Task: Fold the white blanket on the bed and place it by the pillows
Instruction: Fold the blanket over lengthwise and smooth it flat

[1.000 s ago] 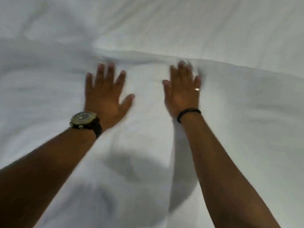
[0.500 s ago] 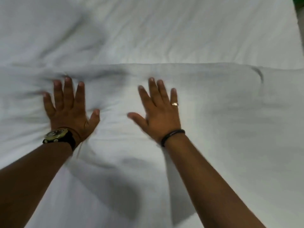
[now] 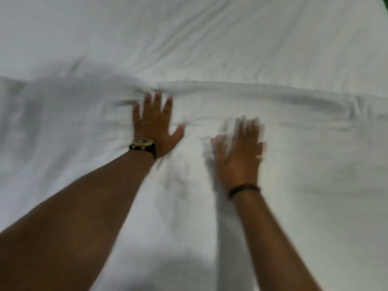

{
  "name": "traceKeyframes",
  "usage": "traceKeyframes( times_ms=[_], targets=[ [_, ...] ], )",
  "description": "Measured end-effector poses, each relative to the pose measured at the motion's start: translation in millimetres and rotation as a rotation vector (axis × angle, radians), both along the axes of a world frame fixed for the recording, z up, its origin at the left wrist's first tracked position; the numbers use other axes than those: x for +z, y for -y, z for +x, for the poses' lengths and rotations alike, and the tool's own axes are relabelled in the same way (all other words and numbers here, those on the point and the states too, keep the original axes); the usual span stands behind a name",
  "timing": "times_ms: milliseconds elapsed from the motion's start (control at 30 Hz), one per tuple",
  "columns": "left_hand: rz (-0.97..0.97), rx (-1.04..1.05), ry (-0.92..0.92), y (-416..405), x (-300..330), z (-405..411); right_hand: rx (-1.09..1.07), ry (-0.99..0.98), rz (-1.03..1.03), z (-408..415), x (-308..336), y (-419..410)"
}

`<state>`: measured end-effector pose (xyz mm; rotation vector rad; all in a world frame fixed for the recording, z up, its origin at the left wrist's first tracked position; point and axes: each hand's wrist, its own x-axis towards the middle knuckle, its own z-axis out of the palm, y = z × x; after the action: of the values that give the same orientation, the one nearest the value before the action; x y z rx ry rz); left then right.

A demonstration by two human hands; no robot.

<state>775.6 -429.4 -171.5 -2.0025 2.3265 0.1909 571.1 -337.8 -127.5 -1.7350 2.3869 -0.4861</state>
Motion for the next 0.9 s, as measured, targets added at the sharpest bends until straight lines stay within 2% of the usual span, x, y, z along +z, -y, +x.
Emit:
traceKeyframes(
  times_ms=[67,133,267,333,400,433,500,600,667,733,833,900],
  targets=[
    [0.081,-0.055,0.023,0.9,15.1,6.6,0.314,-0.026,0.018,74.9,0.3,-65.9],
    [0.165,-0.161,0.017,-17.4,34.1,38.9,0.36,-0.081,0.154,75.3,-9.9,-127.1],
    [0.056,-0.261,-0.013,-126.6,45.3,186.9,0.004,-0.253,0.467,-28.9,-2.3,-197.7],
    [0.063,-0.347,0.042,-176.7,42.3,261.9,-0.298,-0.203,0.688,-49.2,20.5,-214.5],
    [0.091,-0.329,0.06,-203.6,45.4,305.6,-0.476,-0.141,0.701,-23.6,41.5,-215.9],
    [0.104,-0.289,0.037,-213.1,49.6,321.3,-0.485,-0.119,0.62,14.5,47.8,-216.4],
    [0.136,-0.23,-0.019,-235.8,58.7,350.2,-0.299,-0.054,0.432,121.3,52.6,-221.8],
    [0.162,-0.271,-0.05,-282.8,71.3,402.2,0.158,0.053,0.261,318.6,47.7,-249.4],
    [0.21,-0.38,-0.005,-314.0,73.9,453.8,0.458,0.05,0.269,422.4,42.2,-280.9],
    [0.266,-0.424,0.067,-333.9,67.9,513.2,0.588,-0.032,0.395,450.6,29.9,-307.9],
    [0.283,-0.246,0.105,-339.7,64.0,589.6,0.456,-0.125,0.558,402.0,7.1,-340.9],
    [0.308,-0.191,0.121,-339.0,69.4,610.9,0.35,-0.195,0.586,366.5,4.5,-348.3]
  ],
)
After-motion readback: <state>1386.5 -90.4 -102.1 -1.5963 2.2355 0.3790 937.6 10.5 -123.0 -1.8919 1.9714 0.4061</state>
